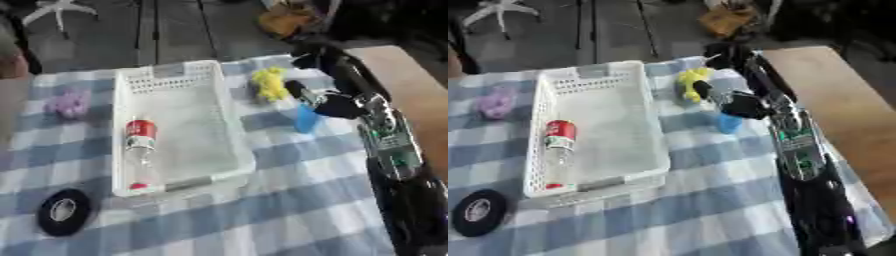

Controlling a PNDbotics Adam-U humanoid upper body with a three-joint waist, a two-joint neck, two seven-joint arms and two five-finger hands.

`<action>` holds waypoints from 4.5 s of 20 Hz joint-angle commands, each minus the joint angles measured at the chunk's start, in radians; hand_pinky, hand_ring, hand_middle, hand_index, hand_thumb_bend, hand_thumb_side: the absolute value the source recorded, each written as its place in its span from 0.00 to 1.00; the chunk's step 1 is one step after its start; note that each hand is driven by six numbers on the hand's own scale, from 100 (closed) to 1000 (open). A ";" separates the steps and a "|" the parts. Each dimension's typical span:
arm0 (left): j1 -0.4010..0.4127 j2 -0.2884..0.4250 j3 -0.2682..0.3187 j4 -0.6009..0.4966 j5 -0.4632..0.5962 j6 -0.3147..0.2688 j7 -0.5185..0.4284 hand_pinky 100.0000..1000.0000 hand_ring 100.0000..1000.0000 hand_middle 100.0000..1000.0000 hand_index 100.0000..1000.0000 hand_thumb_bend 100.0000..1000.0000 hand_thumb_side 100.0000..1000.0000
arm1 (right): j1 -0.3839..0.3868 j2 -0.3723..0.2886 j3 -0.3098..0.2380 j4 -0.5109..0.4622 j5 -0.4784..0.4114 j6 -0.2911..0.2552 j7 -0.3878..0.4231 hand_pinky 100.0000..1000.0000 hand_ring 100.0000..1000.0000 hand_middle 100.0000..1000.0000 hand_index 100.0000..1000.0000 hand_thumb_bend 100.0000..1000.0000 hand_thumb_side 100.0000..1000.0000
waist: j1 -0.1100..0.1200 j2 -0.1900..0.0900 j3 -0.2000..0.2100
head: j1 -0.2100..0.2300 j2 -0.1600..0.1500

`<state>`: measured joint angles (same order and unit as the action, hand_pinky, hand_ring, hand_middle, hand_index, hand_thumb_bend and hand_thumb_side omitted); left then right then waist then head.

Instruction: Pick up objects on the table and place them in the box.

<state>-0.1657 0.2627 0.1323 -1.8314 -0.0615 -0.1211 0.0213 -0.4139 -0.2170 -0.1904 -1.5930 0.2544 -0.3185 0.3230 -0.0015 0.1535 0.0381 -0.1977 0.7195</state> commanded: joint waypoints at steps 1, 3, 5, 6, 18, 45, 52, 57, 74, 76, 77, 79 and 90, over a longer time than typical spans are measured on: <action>-0.007 0.020 0.006 -0.016 0.000 -0.001 0.001 0.37 0.96 0.87 0.84 0.48 0.94 | -0.017 -0.012 -0.005 -0.020 0.002 0.000 -0.001 0.76 0.71 0.72 0.83 0.46 0.29 | 0.004 -0.075 -0.001 | -0.001 -0.006; -0.007 0.020 0.006 -0.016 -0.001 -0.001 0.001 0.37 0.96 0.87 0.84 0.48 0.95 | -0.017 -0.012 -0.005 -0.020 0.002 0.000 -0.001 0.76 0.71 0.72 0.83 0.45 0.29 | 0.004 -0.075 -0.001 | -0.001 -0.007; -0.007 0.020 0.007 -0.016 0.000 -0.001 0.002 0.37 0.96 0.87 0.84 0.49 0.92 | -0.018 -0.012 -0.006 -0.020 0.004 0.000 -0.003 0.76 0.71 0.72 0.83 0.46 0.29 | 0.004 -0.075 0.000 | -0.001 -0.008; -0.007 0.020 0.006 -0.016 -0.001 -0.001 0.001 0.37 0.96 0.87 0.84 0.48 0.94 | -0.018 -0.012 -0.006 -0.020 0.004 0.001 -0.003 0.76 0.71 0.72 0.83 0.46 0.29 | 0.004 -0.075 -0.001 | -0.002 -0.007; -0.007 0.021 0.006 -0.016 -0.001 -0.001 0.001 0.38 0.96 0.87 0.84 0.48 0.94 | -0.025 -0.014 -0.012 -0.017 0.019 0.003 -0.007 0.76 0.71 0.72 0.83 0.47 0.28 | 0.004 -0.075 -0.002 | -0.003 -0.006; -0.001 0.026 0.005 -0.012 -0.001 -0.001 -0.002 0.38 0.96 0.87 0.84 0.48 0.94 | -0.184 -0.136 -0.088 0.329 0.450 -0.075 0.018 0.96 0.87 0.87 0.94 0.57 0.66 | 0.000 -0.085 0.007 | -0.041 -0.002; 0.000 0.026 0.005 -0.012 -0.001 -0.002 -0.002 0.38 0.96 0.87 0.84 0.48 0.94 | -0.178 -0.139 -0.093 0.378 0.566 -0.061 -0.014 0.98 0.90 0.89 0.95 0.56 0.72 | -0.002 -0.088 0.007 | -0.043 -0.002; 0.000 0.027 0.005 -0.012 -0.001 -0.001 -0.002 0.38 0.96 0.87 0.84 0.48 0.94 | -0.174 -0.130 -0.100 0.414 0.649 -0.044 -0.054 0.98 0.90 0.89 0.95 0.56 0.74 | -0.002 -0.089 0.008 | -0.044 -0.003; 0.000 0.025 0.007 -0.013 -0.003 -0.001 0.001 0.38 0.96 0.87 0.84 0.48 0.94 | -0.164 -0.073 -0.149 0.512 1.074 -0.055 -0.258 0.97 0.90 0.88 0.95 0.56 0.76 | 0.000 -0.089 0.005 | -0.041 -0.004; 0.000 0.026 0.007 -0.013 -0.003 -0.001 0.001 0.38 0.96 0.87 0.84 0.48 0.94 | -0.164 -0.073 -0.148 0.514 1.074 -0.057 -0.258 0.94 0.88 0.88 0.94 0.56 0.75 | 0.000 -0.089 0.005 | -0.042 -0.004; 0.000 0.025 0.007 -0.013 -0.003 -0.001 0.001 0.38 0.96 0.87 0.84 0.48 0.94 | -0.164 -0.072 -0.148 0.514 1.074 -0.058 -0.258 0.76 0.76 0.85 0.93 0.54 0.73 | 0.000 -0.089 0.005 | -0.042 -0.004; 0.001 0.026 0.007 -0.013 -0.003 -0.001 0.001 0.38 0.96 0.87 0.84 0.48 0.94 | -0.164 -0.072 -0.147 0.512 1.071 -0.062 -0.263 0.55 0.57 0.75 0.87 0.50 0.67 | 0.000 -0.089 0.005 | -0.042 -0.004; 0.001 0.026 0.008 -0.013 -0.002 -0.001 0.003 0.38 0.96 0.87 0.84 0.48 0.94 | -0.162 -0.070 -0.146 0.510 1.057 -0.061 -0.287 0.15 0.24 0.40 0.66 0.28 0.36 | 0.000 -0.089 0.003 | -0.042 -0.006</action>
<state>-0.1587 0.2633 0.1325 -1.8313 -0.0619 -0.1208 0.0212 -0.5644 -0.2714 -0.3326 -1.0701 1.3159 -0.3814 0.0408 -0.0018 0.1535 0.0427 -0.2411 0.7200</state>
